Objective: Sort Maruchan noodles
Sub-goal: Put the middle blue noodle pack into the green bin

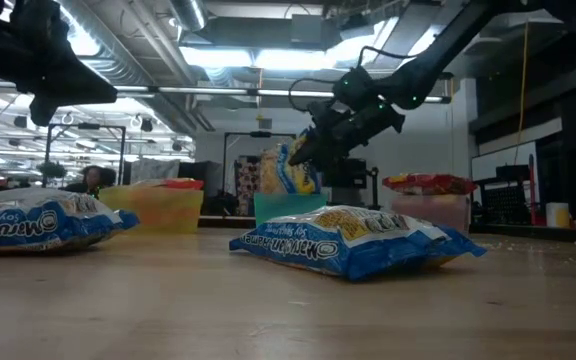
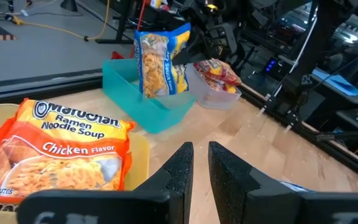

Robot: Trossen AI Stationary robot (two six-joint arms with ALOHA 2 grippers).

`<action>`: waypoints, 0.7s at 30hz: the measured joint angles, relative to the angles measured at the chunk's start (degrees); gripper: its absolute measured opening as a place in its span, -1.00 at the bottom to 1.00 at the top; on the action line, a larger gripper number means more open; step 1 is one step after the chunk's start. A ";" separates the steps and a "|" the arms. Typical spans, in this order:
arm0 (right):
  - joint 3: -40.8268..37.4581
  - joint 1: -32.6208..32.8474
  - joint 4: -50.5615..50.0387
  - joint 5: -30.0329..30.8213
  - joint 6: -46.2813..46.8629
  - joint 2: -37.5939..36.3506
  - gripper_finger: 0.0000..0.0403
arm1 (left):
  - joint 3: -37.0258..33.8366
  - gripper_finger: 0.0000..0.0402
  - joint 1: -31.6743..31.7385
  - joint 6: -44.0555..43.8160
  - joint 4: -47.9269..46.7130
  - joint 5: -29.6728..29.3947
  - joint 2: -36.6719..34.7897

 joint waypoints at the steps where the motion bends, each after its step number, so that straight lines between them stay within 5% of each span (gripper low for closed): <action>1: 0.01 0.01 0.71 -0.99 0.35 0.41 -0.48 | -0.01 -0.78 0.00 0.00 -0.03 0.02 0.02; 11: 0.01 -0.10 1.16 -2.13 2.18 4.04 -0.48 | 0.01 -0.78 -0.01 0.04 -1.23 -0.05 0.00; 21: 0.01 -0.13 1.49 6.19 -1.96 4.36 -0.28 | 0.01 -0.78 -0.01 0.02 -1.49 -0.13 0.00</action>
